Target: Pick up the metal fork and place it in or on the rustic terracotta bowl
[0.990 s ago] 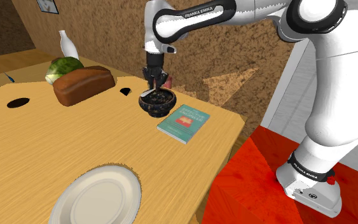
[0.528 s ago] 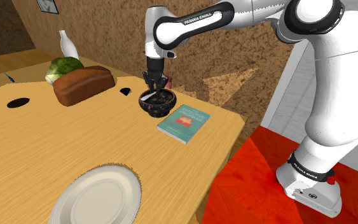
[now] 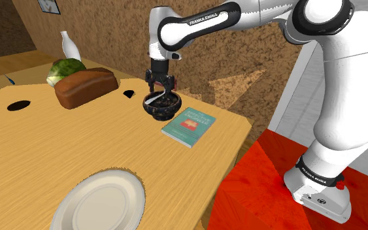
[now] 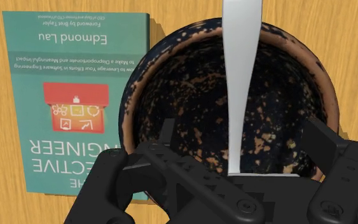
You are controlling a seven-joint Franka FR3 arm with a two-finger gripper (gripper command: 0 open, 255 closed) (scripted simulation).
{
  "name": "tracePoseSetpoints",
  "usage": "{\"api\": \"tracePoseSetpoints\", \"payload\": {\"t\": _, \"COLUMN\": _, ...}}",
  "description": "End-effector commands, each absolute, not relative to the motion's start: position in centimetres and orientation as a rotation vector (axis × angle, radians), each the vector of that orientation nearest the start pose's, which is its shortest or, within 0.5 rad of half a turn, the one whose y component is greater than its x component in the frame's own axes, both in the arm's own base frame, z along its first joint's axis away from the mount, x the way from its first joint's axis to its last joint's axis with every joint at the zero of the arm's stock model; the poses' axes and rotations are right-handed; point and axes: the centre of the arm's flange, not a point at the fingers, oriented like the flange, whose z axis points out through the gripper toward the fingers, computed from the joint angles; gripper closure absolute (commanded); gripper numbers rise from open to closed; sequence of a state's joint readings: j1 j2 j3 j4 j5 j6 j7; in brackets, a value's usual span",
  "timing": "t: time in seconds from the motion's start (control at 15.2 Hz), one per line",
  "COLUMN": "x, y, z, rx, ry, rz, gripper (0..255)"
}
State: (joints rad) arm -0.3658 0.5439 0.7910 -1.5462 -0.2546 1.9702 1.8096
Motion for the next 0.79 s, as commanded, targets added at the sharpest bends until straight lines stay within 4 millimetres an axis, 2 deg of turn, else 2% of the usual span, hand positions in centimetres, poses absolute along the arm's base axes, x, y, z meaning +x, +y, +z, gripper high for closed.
{"api": "tracePoseSetpoints", "payload": {"t": 0.0, "x": 65.4, "y": 18.5, "z": 41.1, "rx": -2.350, "ry": 1.922, "rz": 0.160, "gripper": 0}}
{"api": "tracePoseSetpoints", "payload": {"t": 0.26, "x": 65.5, "y": 17.8, "z": 46.1, "rx": -2.350, "ry": 1.922, "rz": 0.160, "gripper": 0}}
{"api": "tracePoseSetpoints", "payload": {"t": 0.73, "x": 65.5, "y": 17.8, "z": 46.1, "rx": -2.350, "ry": 1.922, "rz": 0.160, "gripper": 0}}
